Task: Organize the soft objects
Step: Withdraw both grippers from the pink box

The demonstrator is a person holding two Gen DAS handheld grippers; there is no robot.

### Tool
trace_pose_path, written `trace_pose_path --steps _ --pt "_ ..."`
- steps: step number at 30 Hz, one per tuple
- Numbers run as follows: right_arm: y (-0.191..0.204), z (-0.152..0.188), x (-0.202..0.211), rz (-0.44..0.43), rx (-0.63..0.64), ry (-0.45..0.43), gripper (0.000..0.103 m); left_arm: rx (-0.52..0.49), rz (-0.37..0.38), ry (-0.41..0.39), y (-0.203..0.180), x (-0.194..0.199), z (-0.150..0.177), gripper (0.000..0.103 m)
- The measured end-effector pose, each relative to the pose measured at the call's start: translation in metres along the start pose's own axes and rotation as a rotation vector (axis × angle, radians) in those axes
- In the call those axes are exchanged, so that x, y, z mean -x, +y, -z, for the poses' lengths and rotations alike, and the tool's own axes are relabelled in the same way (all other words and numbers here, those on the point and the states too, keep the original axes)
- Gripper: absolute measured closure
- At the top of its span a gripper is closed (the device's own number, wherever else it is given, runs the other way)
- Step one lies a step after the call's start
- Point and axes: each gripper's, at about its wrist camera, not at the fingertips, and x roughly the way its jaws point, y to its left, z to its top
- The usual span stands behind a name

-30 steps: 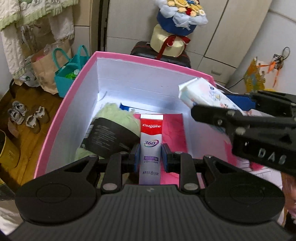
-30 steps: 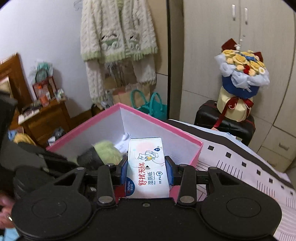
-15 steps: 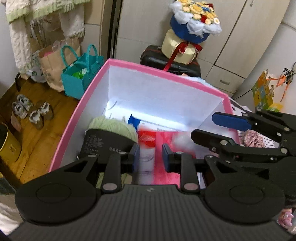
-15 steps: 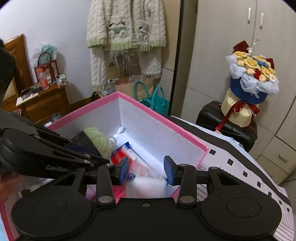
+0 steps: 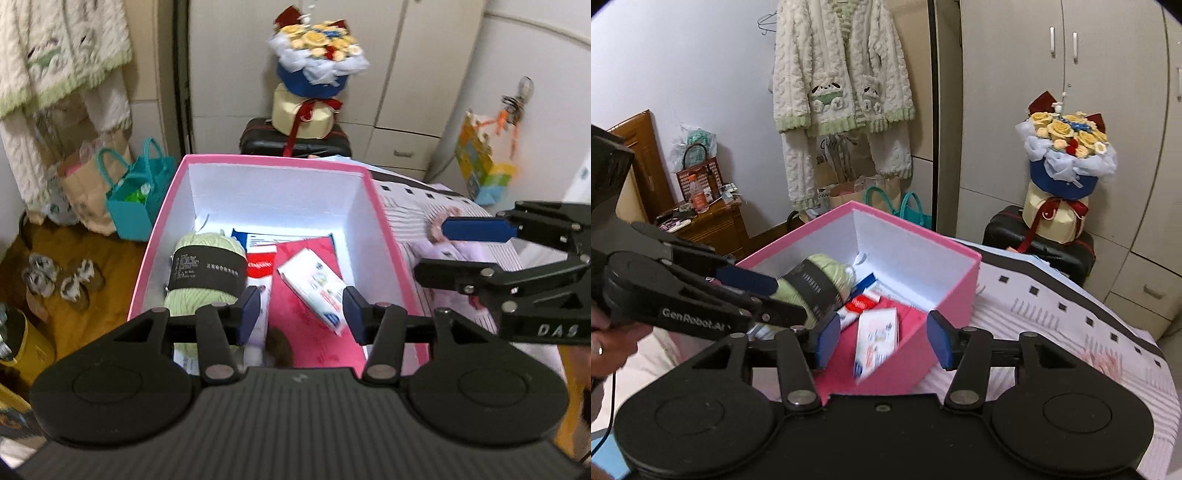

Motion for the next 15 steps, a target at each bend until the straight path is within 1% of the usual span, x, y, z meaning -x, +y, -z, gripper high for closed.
trace_pose_path --steps 1,3,8,12,15 --pt "0.001 0.004 0.009 0.002 -0.002 0.001 0.041 -0.019 0.000 -0.007 -0.004 0.008 0.003 0.053" --pt "0.005 0.009 0.025 0.001 -0.006 -0.002 0.034 -0.057 0.003 -0.021 -0.012 0.024 0.010 0.051" --pt "0.008 0.027 0.068 -0.006 -0.009 -0.017 0.025 -0.137 0.004 -0.066 -0.033 0.061 0.025 0.043" --pt "0.007 0.045 0.098 0.012 -0.015 -0.020 0.020 -0.185 0.015 -0.085 -0.050 0.083 0.036 0.037" --pt "0.003 0.060 0.117 0.028 -0.029 -0.013 0.018 -0.222 0.028 -0.091 -0.064 0.094 0.044 0.032"
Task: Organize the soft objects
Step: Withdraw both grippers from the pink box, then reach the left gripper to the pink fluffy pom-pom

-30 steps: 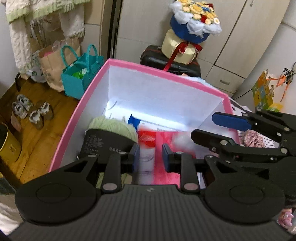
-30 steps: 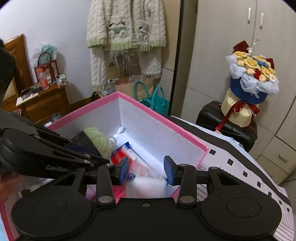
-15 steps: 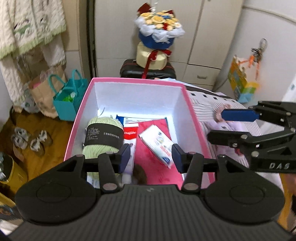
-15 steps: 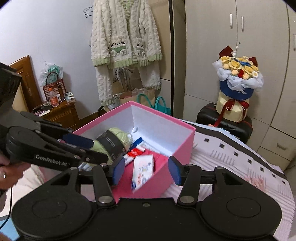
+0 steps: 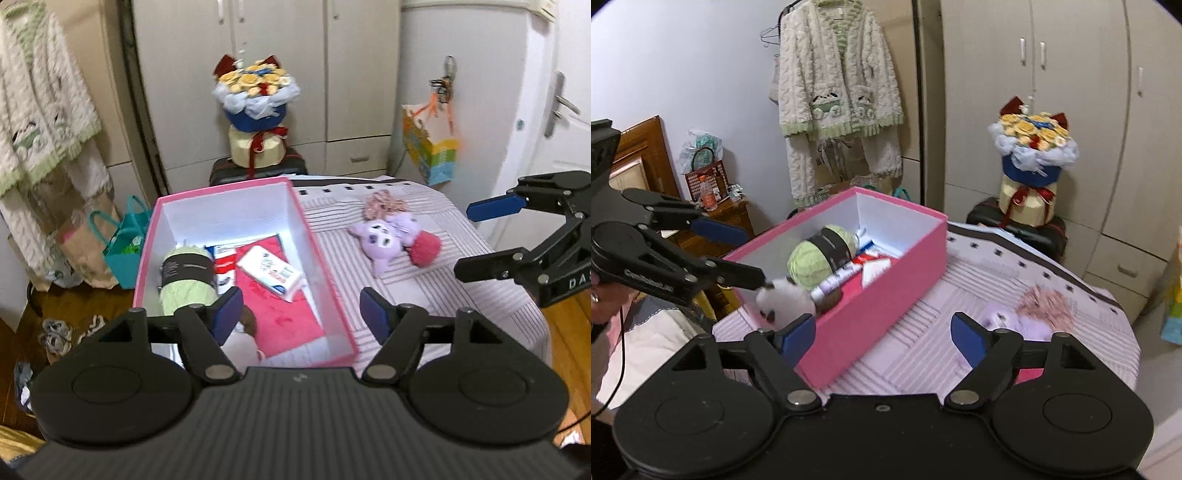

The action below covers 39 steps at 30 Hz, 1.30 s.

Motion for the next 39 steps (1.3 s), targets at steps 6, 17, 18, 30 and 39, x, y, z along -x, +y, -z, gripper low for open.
trace_pose_path --steps 6,17,18,30,39 --pt "-0.015 0.030 0.032 0.044 -0.016 0.003 0.015 -0.068 0.065 0.013 -0.038 0.008 0.007 0.023" --pt "-0.050 0.076 0.041 0.113 -0.029 -0.034 0.014 -0.073 0.182 0.008 -0.089 -0.023 -0.001 0.017" --pt "-0.054 0.079 0.039 0.116 -0.028 -0.036 0.014 -0.065 0.198 0.013 -0.092 -0.028 -0.002 0.017" --pt "-0.096 0.104 -0.008 0.160 0.000 -0.083 0.014 0.064 0.306 0.043 -0.112 -0.101 -0.009 0.019" --pt "-0.130 0.107 -0.070 0.134 0.003 0.010 0.014 0.196 0.337 0.081 -0.119 -0.171 -0.007 0.027"
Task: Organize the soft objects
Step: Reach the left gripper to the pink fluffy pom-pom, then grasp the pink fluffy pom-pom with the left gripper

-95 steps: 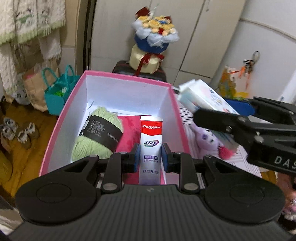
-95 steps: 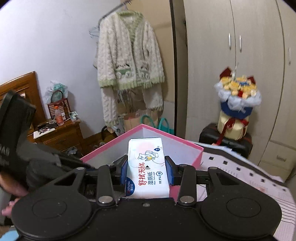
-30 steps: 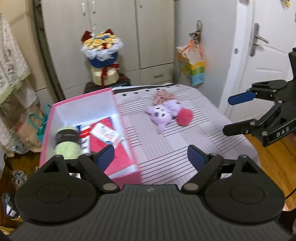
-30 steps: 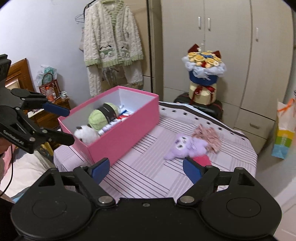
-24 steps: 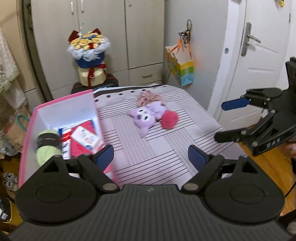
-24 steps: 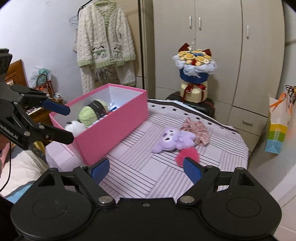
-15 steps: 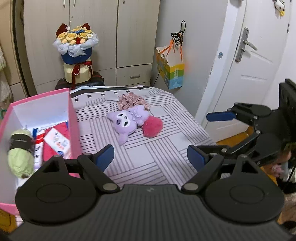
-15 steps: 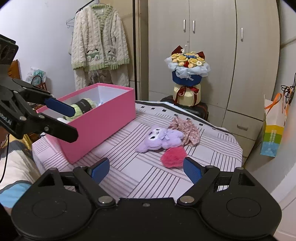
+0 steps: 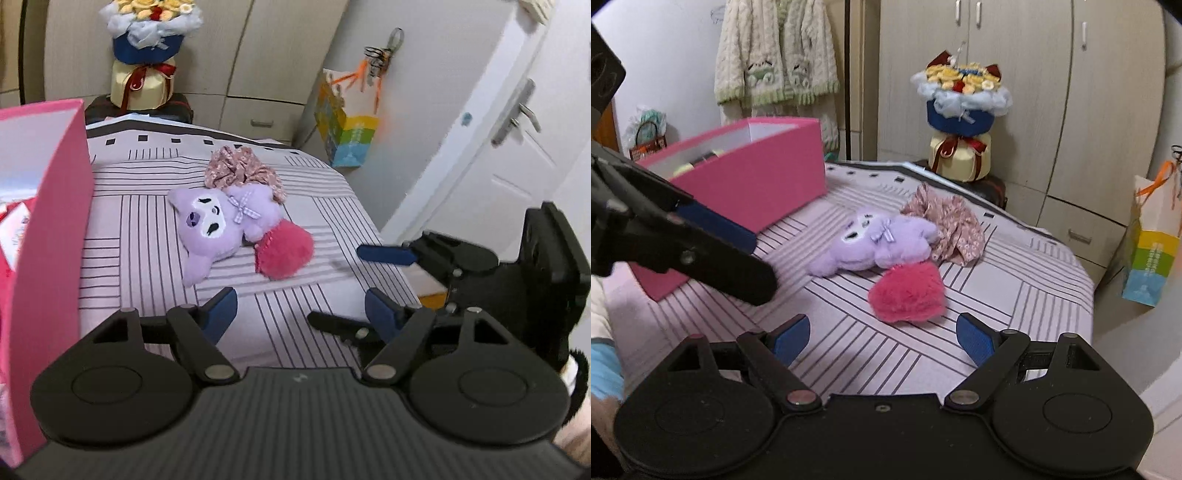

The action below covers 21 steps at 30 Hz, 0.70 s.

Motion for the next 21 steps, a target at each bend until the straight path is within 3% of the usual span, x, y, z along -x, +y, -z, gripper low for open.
trace_pose_path --steps 4,7,11,17,21 --pt "-0.011 -0.002 -0.023 0.003 -0.028 0.019 0.014 0.033 0.013 -0.003 0.007 -0.026 -0.005 0.028" --pt "-0.016 -0.004 -0.036 0.004 -0.027 0.021 0.015 0.083 0.021 0.011 0.014 -0.047 -0.010 0.036" --pt "-0.018 -0.005 -0.051 -0.007 -0.016 0.021 0.019 0.125 -0.001 0.025 0.021 -0.072 -0.014 0.037" --pt "-0.021 -0.007 -0.065 -0.032 -0.027 0.021 0.031 0.116 -0.033 0.017 0.022 -0.091 -0.018 0.043" --pt "-0.020 -0.005 -0.067 -0.026 -0.036 0.005 0.047 0.110 -0.021 0.016 0.020 -0.097 -0.018 0.056"
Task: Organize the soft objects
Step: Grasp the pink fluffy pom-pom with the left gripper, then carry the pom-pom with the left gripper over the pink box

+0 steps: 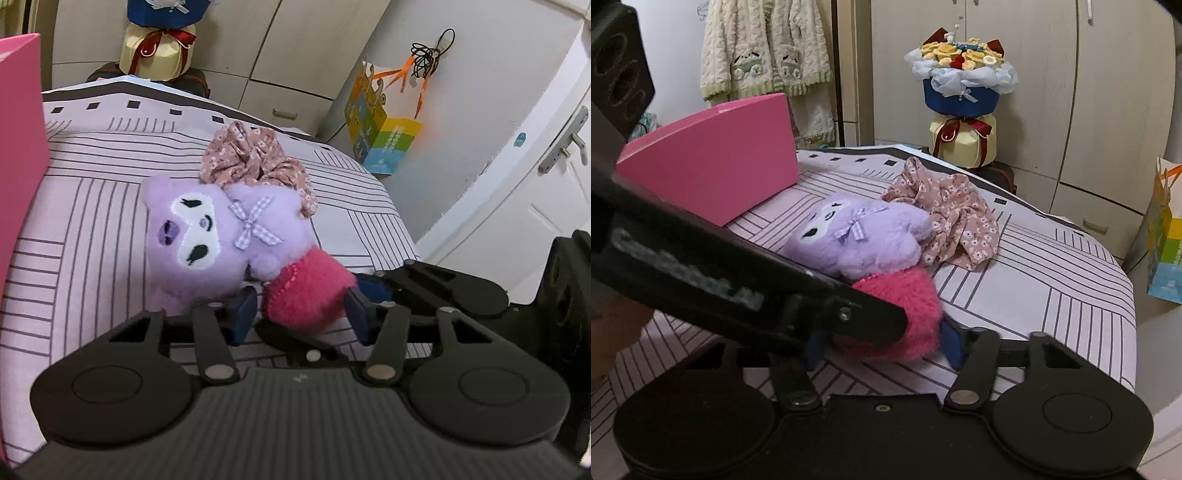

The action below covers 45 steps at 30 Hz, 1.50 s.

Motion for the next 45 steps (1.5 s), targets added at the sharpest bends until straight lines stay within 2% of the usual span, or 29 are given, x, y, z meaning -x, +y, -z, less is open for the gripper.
trace_pose_path --steps 7,13,25,36,45 --pt "0.010 0.006 0.009 0.024 -0.049 -0.006 0.051 -0.061 0.006 -0.015 -0.012 0.003 0.009 0.060" --pt "0.026 0.015 0.021 0.056 -0.110 -0.008 0.051 -0.100 0.002 0.014 -0.018 0.015 0.019 0.060" --pt "0.060 0.032 0.054 0.015 -0.279 -0.003 0.051 -0.159 -0.017 0.062 -0.027 0.061 0.049 0.060" --pt "0.117 0.032 0.101 -0.027 -0.176 0.033 0.051 -0.148 0.020 0.114 -0.026 0.130 0.079 0.060" --pt "0.170 0.014 0.141 -0.060 -0.048 0.060 0.051 -0.146 0.056 0.131 -0.020 0.196 0.090 0.061"
